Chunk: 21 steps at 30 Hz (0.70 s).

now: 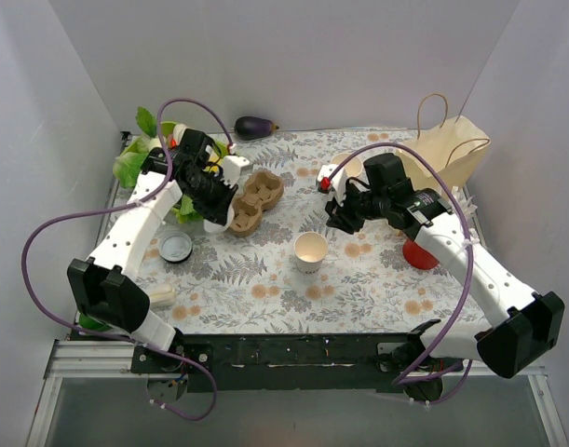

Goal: Pack the takeout coffee

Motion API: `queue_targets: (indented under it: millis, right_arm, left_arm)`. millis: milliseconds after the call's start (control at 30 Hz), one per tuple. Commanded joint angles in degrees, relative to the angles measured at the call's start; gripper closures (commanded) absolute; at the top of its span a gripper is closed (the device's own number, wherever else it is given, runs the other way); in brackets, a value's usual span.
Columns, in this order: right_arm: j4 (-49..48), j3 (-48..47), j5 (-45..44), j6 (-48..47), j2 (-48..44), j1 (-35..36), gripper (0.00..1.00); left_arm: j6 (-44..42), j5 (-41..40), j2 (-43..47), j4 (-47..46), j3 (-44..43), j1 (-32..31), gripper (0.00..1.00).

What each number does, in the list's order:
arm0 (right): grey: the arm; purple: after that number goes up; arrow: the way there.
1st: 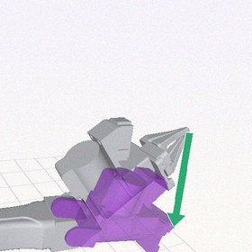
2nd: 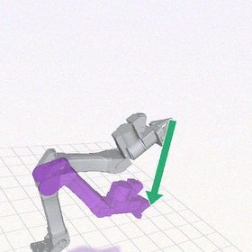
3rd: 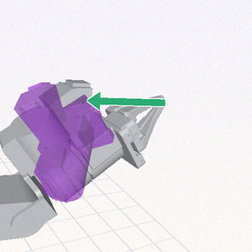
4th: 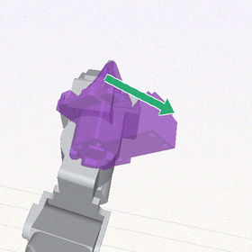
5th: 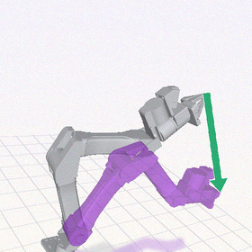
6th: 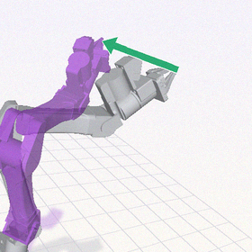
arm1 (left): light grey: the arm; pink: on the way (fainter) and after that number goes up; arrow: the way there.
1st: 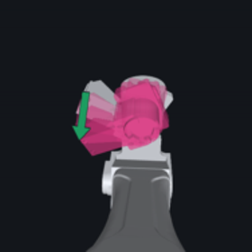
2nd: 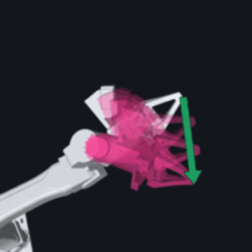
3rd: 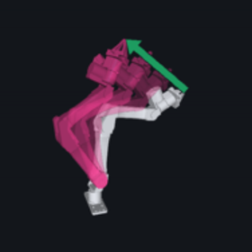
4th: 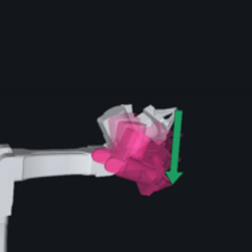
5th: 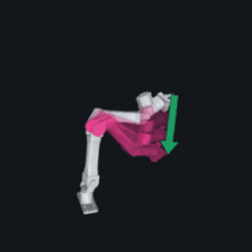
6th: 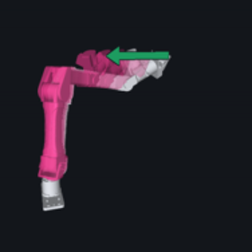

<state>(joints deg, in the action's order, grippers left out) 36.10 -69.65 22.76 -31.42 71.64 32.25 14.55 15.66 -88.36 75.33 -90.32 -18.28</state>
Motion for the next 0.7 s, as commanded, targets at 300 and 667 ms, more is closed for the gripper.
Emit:
queue_targets:
  millis: [300,667]
  right_arm:
    - [7.84,-11.47,11.76,9.96,8.24,-8.33,0.5]
    - [11.71,-9.19,22.5,7.52,10.63,-13.79,0.39]
  left_arm:
    - [19.7,34.79,14.35,-57.69,18.14,-10.71,1.0]
    - [58.3,45.51,6.19,-100.89,36.09,-11.95,1.0]
